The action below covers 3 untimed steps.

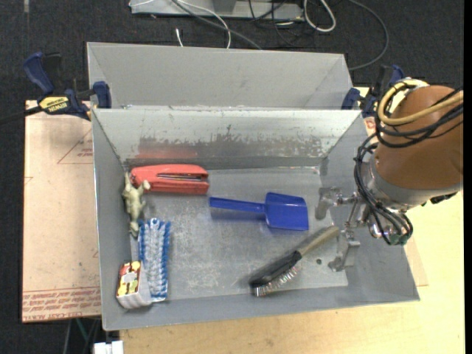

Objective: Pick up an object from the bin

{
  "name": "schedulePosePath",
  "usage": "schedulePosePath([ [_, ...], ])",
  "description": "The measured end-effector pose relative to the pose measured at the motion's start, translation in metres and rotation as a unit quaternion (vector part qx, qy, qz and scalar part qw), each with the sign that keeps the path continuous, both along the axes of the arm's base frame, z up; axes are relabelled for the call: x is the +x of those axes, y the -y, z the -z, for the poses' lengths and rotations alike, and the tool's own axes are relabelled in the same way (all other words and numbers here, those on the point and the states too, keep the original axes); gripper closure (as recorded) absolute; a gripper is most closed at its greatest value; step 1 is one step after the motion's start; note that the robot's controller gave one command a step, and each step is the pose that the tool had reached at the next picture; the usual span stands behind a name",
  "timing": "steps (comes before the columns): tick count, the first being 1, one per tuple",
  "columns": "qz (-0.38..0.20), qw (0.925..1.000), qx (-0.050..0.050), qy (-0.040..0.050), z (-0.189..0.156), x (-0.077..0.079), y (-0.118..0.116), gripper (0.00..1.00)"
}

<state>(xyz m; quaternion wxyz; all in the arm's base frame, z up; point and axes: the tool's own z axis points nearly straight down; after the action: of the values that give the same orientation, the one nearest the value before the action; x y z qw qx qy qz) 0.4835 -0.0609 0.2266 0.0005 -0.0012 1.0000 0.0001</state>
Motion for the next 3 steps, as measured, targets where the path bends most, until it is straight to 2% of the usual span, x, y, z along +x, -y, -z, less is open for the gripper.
schedulePosePath([
  [1, -0.003, 1.0, -0.001, 0.003, -0.052, 0.032, 0.025, 0.0],
  [2, -0.054, 0.9986, 0.001, -0.0003, 0.061, 0.021, -0.02, 0.0],
  [3, -0.038, 0.9993, 0.0, 0.003, 0.059, 0.03, -0.027, 0.0],
])
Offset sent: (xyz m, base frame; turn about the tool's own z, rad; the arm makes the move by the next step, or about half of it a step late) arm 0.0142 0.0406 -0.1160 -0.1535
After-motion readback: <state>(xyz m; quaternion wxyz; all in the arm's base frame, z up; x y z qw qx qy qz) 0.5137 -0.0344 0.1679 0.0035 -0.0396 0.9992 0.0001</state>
